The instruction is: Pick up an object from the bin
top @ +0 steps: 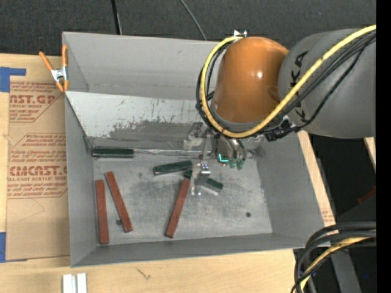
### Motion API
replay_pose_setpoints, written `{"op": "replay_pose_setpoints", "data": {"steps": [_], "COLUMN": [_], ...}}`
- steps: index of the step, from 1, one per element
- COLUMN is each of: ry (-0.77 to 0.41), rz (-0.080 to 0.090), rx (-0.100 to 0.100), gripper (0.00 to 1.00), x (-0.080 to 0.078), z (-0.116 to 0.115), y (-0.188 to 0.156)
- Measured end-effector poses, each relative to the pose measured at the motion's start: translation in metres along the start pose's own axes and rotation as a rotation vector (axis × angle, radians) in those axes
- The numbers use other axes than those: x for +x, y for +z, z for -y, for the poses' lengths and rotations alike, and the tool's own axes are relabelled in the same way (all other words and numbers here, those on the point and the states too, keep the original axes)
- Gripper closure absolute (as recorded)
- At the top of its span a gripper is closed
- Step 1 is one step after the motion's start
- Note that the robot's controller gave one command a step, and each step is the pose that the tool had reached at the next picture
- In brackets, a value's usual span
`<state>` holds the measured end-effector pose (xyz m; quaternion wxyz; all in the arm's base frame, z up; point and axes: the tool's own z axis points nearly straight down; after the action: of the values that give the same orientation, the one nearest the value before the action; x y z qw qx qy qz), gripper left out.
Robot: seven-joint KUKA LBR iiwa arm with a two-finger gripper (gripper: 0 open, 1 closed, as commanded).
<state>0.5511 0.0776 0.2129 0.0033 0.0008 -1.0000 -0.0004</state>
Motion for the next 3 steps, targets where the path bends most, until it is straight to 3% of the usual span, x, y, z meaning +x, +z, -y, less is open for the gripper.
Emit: {"op": "replay_pose_setpoints", "data": {"steps": [1,2,3], "ry": [0.001,-0.071,-0.330], "rz": [0.008,0.014,0.010], "rx": [-0.001,0.000,0.002], "gripper": [0.00,0.00,0.00], "x": [-0.002,0.003,-0.001], "z": [0.000,0.015,0.017], "y": [-0.005,0.035,0.087]}}
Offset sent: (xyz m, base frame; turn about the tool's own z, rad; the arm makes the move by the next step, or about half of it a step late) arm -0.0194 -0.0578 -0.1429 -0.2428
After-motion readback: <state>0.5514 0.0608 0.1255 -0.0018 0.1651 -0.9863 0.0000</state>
